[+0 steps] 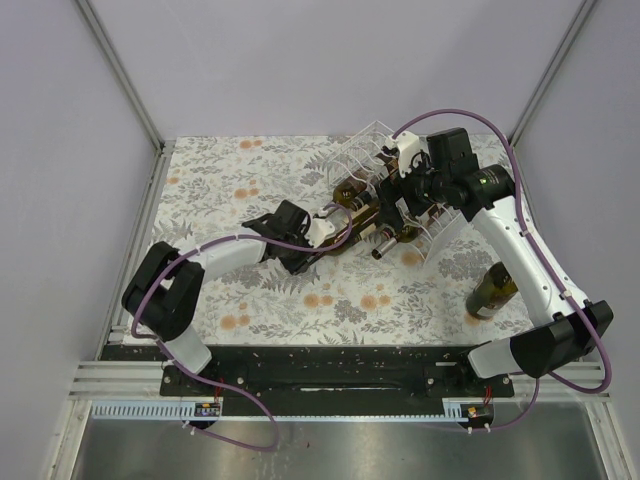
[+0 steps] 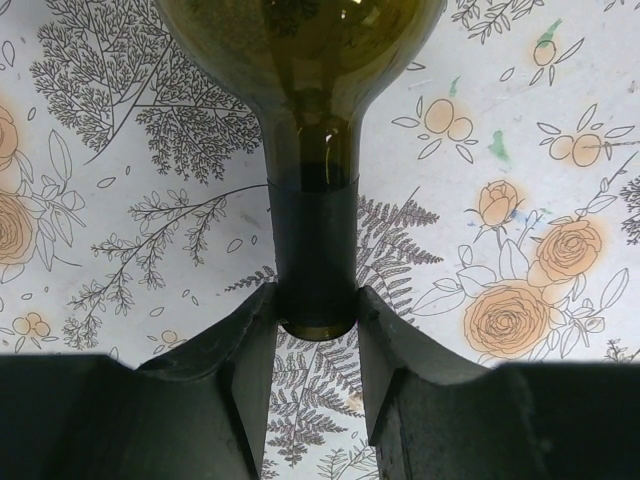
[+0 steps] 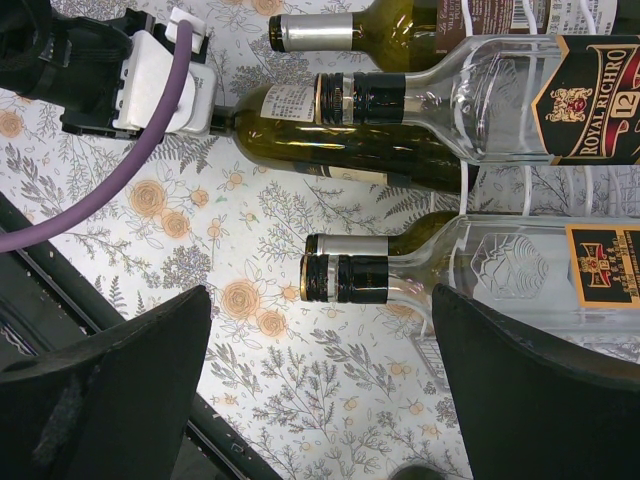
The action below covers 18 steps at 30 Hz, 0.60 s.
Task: Put the wine bottle on the wine rack
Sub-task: Adjust the wine bottle in the wine rack.
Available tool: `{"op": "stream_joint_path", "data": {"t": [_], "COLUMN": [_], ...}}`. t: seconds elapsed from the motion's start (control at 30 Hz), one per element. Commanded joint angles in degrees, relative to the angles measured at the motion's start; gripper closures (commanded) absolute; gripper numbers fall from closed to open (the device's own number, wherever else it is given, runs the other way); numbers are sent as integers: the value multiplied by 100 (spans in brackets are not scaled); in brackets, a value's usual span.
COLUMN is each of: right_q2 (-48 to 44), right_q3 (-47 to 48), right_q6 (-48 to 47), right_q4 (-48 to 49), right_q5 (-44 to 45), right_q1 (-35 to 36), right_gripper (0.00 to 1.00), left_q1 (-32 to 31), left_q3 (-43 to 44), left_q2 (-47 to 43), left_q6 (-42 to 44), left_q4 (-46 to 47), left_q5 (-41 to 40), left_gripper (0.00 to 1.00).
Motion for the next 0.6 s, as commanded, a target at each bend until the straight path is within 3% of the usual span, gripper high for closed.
{"op": "stream_joint_path", "data": {"t": [0.0, 0.57], "right_q2": [-206, -242], "right_q3": [38, 12], "right_q6": [-36, -45], "right_q4": [-25, -25], "right_q5": [-18, -9], "right_q1": [-44, -44], "right_gripper": [1, 0], "left_q1": [-9, -246], "left_q3": [354, 952], "left_q2": [-256, -19], "left_q6": [-129, -612], "left_q4": [341, 675], "left_q5": [404, 308], "left_gripper": [100, 100]}}
